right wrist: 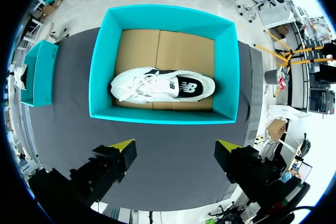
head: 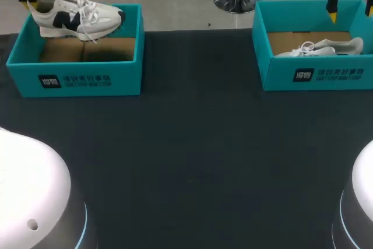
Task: Take the shoe out of the shoebox, open the shoe tongue, remove and reinsert the insole, then place the shoe into the shoebox
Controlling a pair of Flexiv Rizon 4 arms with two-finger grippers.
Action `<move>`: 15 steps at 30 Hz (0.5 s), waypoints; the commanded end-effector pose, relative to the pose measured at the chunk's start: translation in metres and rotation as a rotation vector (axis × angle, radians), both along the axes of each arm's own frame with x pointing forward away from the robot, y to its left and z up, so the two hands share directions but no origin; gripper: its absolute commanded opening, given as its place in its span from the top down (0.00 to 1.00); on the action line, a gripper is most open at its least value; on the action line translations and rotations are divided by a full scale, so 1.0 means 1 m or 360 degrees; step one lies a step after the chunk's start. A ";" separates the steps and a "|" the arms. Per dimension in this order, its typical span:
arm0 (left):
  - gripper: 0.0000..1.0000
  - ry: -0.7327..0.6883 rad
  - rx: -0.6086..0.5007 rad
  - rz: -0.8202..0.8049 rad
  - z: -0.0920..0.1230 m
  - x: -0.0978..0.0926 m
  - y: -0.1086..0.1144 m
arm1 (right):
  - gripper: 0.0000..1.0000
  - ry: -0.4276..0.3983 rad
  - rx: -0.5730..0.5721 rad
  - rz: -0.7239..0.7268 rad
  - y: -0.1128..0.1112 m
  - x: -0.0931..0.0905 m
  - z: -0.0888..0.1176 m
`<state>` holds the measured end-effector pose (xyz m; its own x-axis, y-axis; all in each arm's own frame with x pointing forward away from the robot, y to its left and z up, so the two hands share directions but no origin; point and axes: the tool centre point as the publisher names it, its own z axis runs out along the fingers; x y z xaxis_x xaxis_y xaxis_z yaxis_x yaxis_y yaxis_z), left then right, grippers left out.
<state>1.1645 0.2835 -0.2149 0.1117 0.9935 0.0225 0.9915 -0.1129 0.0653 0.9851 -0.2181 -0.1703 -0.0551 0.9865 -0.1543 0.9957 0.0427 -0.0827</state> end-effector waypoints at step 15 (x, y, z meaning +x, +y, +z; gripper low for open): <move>1.00 -0.0239 0.0159 0.0007 0.115 -0.047 0.007 | 0.00 -0.0001 0.0001 0.0000 0.000 0.000 0.000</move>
<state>1.1330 0.2910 -0.1065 0.0967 0.9863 0.1337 0.9825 -0.1161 0.1457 0.9851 -0.2182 -0.1703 -0.0549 0.9865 -0.1543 0.9957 0.0424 -0.0827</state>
